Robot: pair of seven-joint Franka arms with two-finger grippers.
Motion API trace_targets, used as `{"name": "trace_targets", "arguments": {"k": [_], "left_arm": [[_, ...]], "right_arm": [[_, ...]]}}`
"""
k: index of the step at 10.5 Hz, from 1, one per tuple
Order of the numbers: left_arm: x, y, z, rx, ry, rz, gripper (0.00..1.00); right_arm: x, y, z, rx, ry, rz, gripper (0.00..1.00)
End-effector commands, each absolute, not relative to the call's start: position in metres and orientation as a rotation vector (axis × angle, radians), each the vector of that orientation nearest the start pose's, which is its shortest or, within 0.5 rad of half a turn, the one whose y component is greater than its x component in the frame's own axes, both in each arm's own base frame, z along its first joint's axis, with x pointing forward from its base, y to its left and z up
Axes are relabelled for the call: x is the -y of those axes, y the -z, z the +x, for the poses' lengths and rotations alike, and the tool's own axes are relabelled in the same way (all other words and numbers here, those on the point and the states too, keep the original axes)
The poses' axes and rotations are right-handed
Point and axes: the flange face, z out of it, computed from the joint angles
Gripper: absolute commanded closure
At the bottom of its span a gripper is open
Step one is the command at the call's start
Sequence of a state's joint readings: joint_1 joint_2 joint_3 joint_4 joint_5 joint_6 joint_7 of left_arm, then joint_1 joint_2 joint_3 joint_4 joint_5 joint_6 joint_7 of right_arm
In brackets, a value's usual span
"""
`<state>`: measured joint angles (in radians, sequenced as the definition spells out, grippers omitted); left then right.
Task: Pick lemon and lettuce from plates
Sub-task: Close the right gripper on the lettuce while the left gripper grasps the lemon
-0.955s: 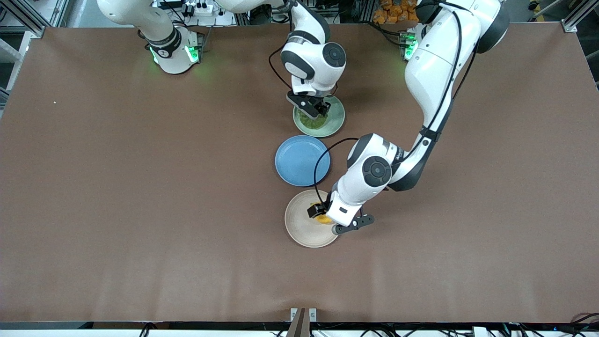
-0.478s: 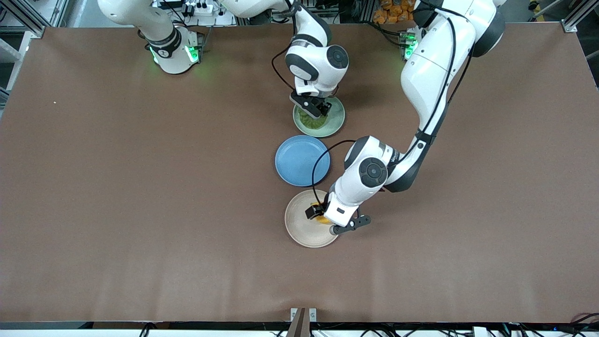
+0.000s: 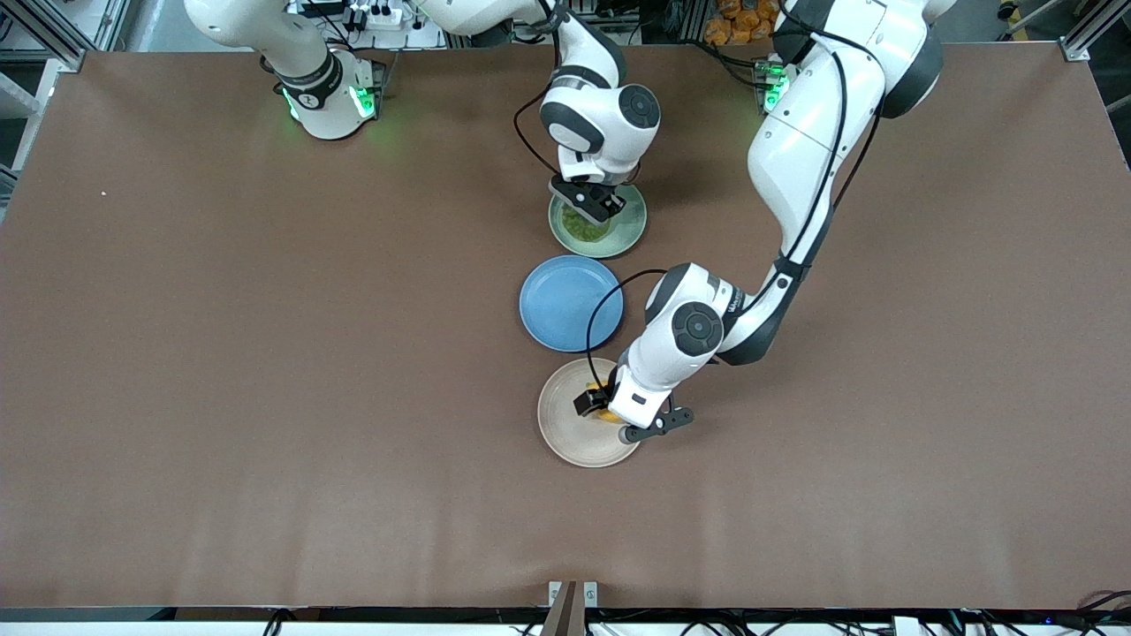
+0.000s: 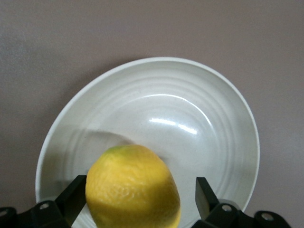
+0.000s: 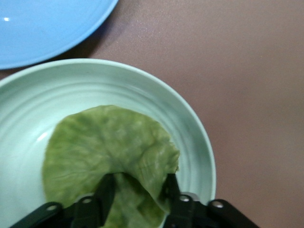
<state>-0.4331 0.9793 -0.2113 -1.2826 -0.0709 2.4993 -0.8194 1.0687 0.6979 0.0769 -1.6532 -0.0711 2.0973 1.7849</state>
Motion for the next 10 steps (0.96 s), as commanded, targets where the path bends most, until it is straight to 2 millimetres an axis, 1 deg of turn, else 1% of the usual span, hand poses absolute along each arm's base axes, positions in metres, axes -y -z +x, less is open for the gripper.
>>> {"name": "trace_targets", "arguments": {"k": [1,4,6,8,9,10], "left_arm": [[0.429,-0.179,0.644,0.609,0.099,-3.416,0.00],[0.428,-0.172,0.643,0.592,0.098,-3.408,0.00],[0.428,-0.173,0.643,0.597,0.100,-3.408,0.00],[0.427,-0.175,0.644,0.607,0.103,-3.409,0.15],[0.428,-0.175,0.644,0.607,0.102,-3.409,0.25],[0.428,-0.176,0.643,0.606,0.100,-3.408,0.34]], "right_arm": [[-0.601,-0.188,0.280,-1.030,0.007,-3.222,1.00],[-0.609,-0.208,0.290,-1.043,0.012,-3.188,1.00],[-0.611,-0.226,0.300,-1.073,0.016,-3.183,1.00],[-0.614,-0.245,0.315,-1.102,0.020,-3.171,1.00],[-0.613,-0.253,0.325,-1.114,0.022,-3.156,1.00],[-0.609,-0.256,0.333,-1.118,0.033,-3.154,1.00]]}}
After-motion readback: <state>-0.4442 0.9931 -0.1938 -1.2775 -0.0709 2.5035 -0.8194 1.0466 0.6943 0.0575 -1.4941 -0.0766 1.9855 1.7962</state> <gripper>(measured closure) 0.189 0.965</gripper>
